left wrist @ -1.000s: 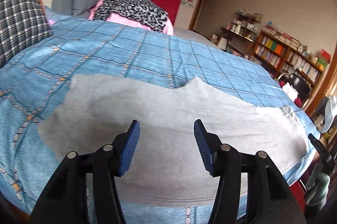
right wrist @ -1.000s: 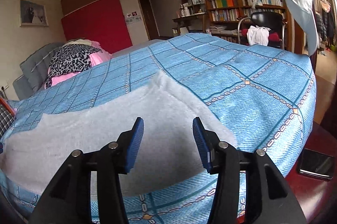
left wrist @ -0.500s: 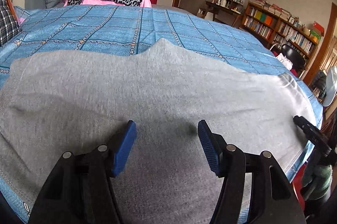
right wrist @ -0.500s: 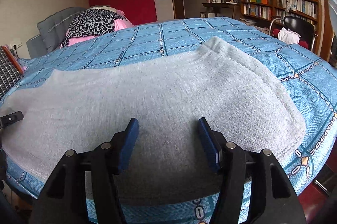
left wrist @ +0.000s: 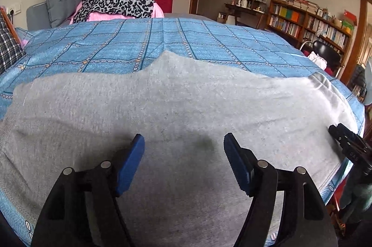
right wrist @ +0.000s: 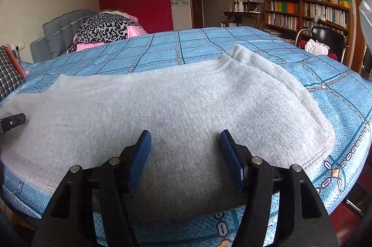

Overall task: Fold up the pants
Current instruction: 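Grasp the cuff end of the folded sweatpants with the right gripper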

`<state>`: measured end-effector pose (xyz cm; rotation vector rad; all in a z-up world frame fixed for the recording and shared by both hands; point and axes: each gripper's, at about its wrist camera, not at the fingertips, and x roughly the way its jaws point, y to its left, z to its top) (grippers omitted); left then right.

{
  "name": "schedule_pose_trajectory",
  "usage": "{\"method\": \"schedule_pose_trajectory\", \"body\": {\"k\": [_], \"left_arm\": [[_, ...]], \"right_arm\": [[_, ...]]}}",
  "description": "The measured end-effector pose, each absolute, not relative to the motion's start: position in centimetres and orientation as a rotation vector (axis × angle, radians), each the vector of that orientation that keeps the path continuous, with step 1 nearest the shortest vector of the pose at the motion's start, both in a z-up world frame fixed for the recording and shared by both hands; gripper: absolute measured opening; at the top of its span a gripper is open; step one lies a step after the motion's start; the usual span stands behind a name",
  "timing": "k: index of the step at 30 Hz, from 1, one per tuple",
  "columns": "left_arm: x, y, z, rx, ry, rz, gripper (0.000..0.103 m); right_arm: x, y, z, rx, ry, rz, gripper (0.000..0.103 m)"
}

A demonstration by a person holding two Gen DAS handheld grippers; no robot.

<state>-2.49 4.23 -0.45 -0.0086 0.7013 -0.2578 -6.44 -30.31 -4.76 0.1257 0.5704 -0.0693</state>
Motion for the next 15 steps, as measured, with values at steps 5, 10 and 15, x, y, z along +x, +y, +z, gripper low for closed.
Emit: {"method": "schedule_pose_trajectory", "body": {"k": [5,10,15], "left_arm": [[-2.7,0.9,0.4,0.047,0.677,-0.339,0.076],[-2.2,-2.0,0.4,0.056,0.697,-0.408,0.076],[-1.7,-5.2,0.5,0.071,0.708,-0.465,0.076]], "right_arm": [[-8.6,-32.1,-4.0,0.183,0.529,-0.092,0.063],[-11.1,-36.2,-3.6,0.307,0.495,-0.141,0.063],[-12.9,-39.2,-3.3,0.361,0.461,-0.238,0.063]]}}
